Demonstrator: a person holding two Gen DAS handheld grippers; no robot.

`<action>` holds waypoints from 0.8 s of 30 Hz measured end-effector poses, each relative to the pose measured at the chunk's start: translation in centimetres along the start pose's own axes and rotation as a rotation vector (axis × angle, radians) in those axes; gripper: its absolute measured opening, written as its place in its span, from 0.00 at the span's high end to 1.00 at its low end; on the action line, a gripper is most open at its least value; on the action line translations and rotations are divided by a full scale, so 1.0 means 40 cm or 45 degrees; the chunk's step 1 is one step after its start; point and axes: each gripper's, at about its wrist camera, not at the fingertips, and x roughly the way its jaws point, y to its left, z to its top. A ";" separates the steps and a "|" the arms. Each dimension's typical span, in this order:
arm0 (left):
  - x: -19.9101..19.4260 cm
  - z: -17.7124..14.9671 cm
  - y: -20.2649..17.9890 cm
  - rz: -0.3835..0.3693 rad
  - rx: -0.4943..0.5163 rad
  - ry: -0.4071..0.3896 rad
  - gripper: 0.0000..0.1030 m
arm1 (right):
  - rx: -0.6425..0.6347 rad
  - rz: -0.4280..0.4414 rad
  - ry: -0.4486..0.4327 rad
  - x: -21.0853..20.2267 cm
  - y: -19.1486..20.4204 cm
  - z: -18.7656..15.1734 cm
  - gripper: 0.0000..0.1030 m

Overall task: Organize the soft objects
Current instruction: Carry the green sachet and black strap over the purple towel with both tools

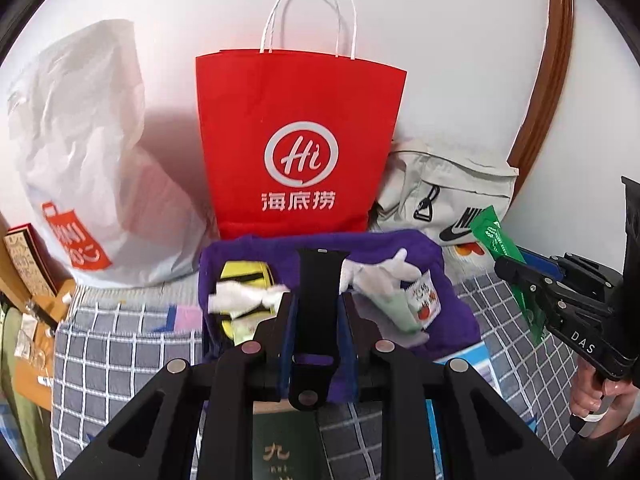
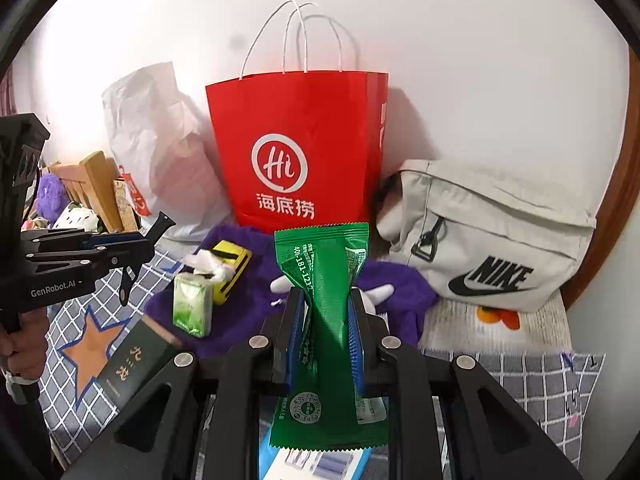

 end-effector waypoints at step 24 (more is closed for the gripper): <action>0.244 0.018 0.034 -0.039 -0.044 0.151 0.80 | 0.050 0.132 0.237 0.248 -0.061 -0.009 0.80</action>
